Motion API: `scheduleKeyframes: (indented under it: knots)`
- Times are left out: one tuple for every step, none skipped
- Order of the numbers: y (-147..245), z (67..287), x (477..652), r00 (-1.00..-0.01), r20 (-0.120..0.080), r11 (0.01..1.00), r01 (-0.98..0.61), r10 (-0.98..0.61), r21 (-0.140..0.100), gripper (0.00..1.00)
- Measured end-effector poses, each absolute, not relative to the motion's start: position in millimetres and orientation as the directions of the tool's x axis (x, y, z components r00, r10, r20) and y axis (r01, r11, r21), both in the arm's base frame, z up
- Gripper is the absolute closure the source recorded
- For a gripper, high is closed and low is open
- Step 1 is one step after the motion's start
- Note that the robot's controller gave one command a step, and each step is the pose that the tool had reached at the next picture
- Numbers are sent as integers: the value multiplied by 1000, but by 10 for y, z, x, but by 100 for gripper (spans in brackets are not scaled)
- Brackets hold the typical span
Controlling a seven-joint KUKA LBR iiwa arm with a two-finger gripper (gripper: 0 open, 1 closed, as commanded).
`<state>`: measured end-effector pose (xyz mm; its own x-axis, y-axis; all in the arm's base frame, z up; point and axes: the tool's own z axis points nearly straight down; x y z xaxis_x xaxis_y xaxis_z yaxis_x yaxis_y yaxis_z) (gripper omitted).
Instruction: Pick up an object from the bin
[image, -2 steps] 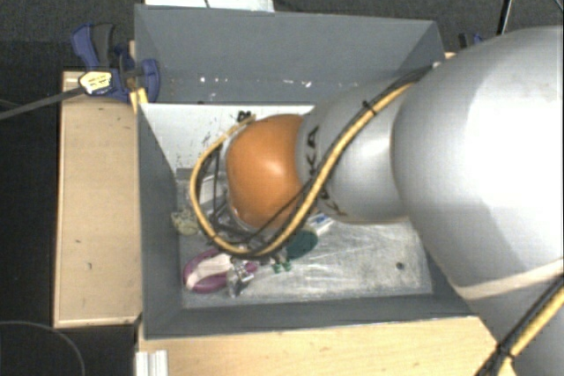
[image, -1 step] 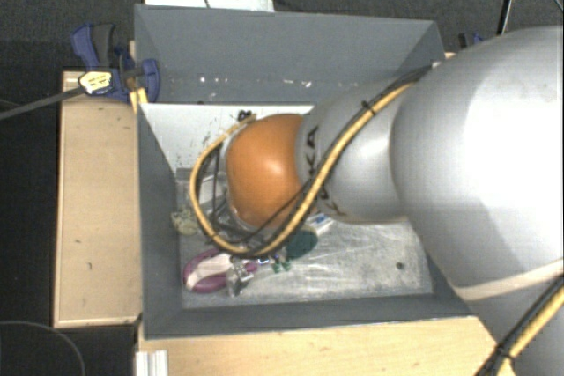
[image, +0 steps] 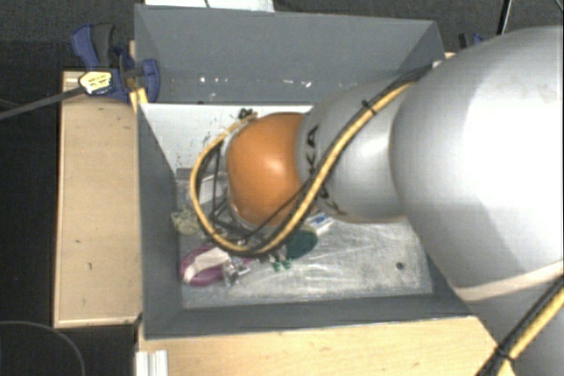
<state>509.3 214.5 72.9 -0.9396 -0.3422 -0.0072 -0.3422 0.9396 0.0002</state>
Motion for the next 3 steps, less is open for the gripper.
scheduleKeyframes:
  knots:
    - [2143, 951, 5101, -943, -4, 943, -333, -333, 1, 100]
    - [2143, 1023, 5105, -945, -5, 945, -327, -327, 2, 100]
    - [2147, 1622, 5120, -948, -7, 948, -320, -320, 1, 100]
